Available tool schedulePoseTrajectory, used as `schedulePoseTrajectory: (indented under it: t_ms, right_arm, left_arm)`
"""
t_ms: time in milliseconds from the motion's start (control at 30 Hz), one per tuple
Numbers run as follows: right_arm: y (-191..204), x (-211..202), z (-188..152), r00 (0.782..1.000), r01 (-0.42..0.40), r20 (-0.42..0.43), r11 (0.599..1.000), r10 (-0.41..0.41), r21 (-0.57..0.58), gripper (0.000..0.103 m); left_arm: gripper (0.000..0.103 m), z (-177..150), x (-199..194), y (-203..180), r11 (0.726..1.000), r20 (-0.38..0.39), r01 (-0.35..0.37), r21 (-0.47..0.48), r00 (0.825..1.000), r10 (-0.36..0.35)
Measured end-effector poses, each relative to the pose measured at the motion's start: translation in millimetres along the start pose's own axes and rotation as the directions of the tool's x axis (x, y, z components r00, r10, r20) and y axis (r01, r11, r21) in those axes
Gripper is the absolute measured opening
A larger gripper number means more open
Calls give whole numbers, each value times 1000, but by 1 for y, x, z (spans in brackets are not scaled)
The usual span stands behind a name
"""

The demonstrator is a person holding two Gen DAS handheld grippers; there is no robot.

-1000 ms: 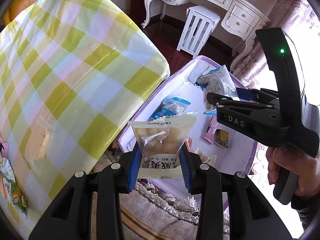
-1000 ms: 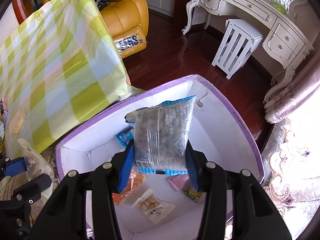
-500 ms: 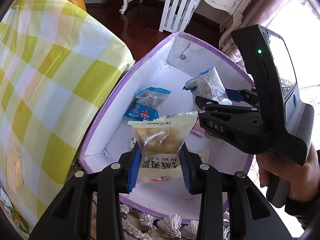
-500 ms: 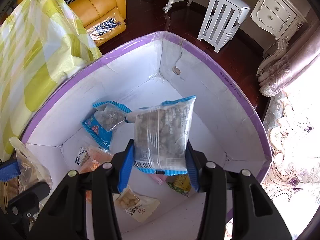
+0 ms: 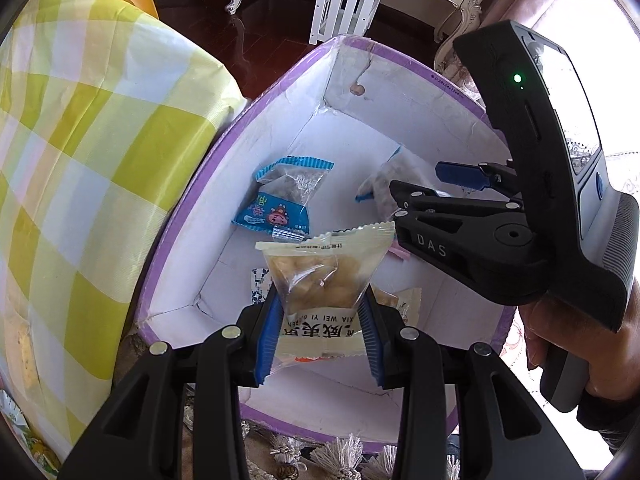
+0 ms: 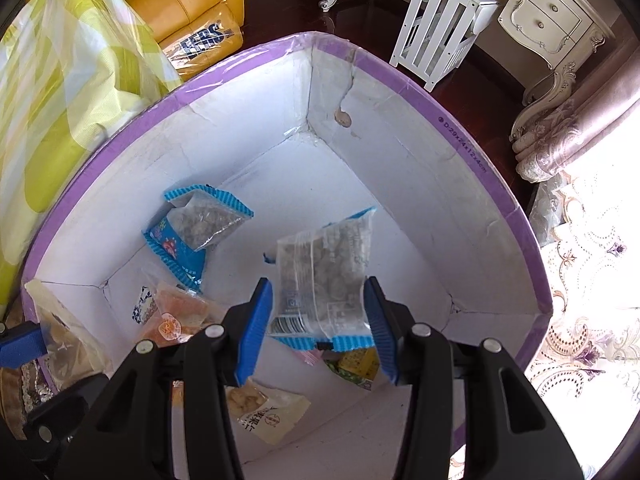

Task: Organize snacks
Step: 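Open both tools over the white box to drop the two bags, then move both tools back over the remaining snacks on the table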

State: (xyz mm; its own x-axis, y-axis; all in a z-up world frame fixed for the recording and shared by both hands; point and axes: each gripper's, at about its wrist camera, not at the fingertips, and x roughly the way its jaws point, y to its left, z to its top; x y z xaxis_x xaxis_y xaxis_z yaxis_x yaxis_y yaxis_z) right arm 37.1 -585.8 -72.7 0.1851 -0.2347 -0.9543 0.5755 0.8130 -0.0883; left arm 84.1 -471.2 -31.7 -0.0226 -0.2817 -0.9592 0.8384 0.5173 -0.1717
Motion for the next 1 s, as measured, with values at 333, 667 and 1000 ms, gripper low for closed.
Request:
schedulePoseTrajectory:
  t_ms: [333,667,1000]
  right_arm:
    - [7,-15,4,999,8,31,1000,-8,-1,60]
    - [43,-56,13,993,-12,116,999,18,-52,70]
    - [89,-95,14,982,-59,172,990,80,-126,72]
  left_arm:
    - [65,2,-16,8,999,70,10,-35,997,-7]
    - [70,-16,-60,34,994,195,-21,-103,980,41]
    - [72,-52,-106,80,977,287,-45,-208,952,105]
